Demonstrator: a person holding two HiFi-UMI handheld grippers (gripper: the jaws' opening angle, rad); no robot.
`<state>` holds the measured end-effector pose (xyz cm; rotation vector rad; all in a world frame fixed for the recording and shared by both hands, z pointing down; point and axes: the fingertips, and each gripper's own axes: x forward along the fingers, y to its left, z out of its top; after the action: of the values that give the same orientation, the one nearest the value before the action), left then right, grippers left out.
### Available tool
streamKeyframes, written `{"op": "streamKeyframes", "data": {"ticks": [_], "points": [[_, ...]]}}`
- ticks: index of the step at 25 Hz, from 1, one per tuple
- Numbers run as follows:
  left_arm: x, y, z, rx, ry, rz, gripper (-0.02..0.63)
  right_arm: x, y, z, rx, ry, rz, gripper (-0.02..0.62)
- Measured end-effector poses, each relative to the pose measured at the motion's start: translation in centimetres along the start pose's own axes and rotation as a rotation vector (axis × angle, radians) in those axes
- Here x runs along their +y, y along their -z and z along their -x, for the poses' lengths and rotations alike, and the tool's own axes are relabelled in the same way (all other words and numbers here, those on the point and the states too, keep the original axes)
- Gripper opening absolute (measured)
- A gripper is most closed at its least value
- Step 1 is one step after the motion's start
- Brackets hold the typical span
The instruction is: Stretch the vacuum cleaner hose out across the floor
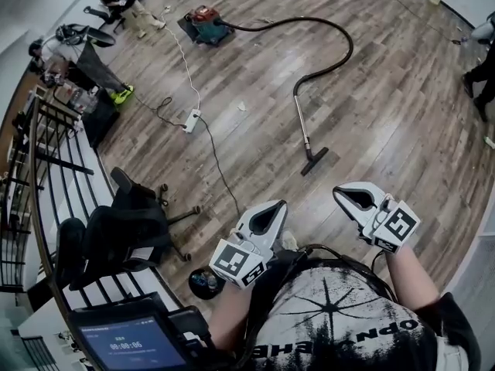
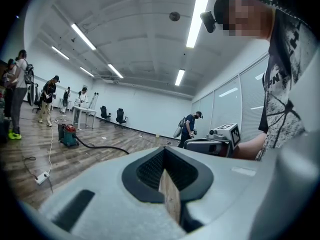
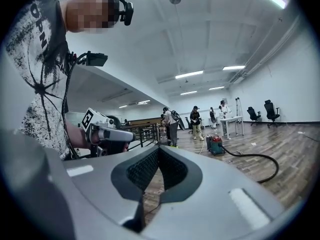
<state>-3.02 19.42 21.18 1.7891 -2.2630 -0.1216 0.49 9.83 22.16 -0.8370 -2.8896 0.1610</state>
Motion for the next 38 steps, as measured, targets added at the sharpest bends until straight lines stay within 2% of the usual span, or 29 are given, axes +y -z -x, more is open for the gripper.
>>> {"op": "streamKeyframes", "data": {"ticks": [7, 11, 18, 24, 31, 38], "points": [[8.2, -1.3, 1.1, 0.008, 0.041, 0.009, 0.002, -1.8, -1.2, -8.3, 0.012, 0.031, 0.01, 0.006], [12.1, -1.1, 2.0, 0.011, 0.049, 0.028, 0.002, -1.7, -1.7, -12.8, -0.004, 0.012, 0.005, 0.007], [16.5, -1.1, 3.7, 0.008, 0.025, 0.048, 0.002, -3.0, -1.6, -17.2, 0.028, 0.008, 0.013, 0.006], [19.5, -0.9, 2.9, 0.025, 0.014, 0.074, 0.002, -5.9, -1.5, -19.7, 0.056, 0.02, -0.003, 0.006], [25.1, -2.3, -0.2, 0.034, -0.024, 0.075, 0.002, -11.1, -1.9, -24.3, 0.061, -0.019, -0.012, 0.006], [31.4, -5.7, -6.9, 0.032, -0.072, 0.069, 0.002, -20.8, -4.7, -28.3, 0.018, -0.047, -0.002, 0.006]]}}
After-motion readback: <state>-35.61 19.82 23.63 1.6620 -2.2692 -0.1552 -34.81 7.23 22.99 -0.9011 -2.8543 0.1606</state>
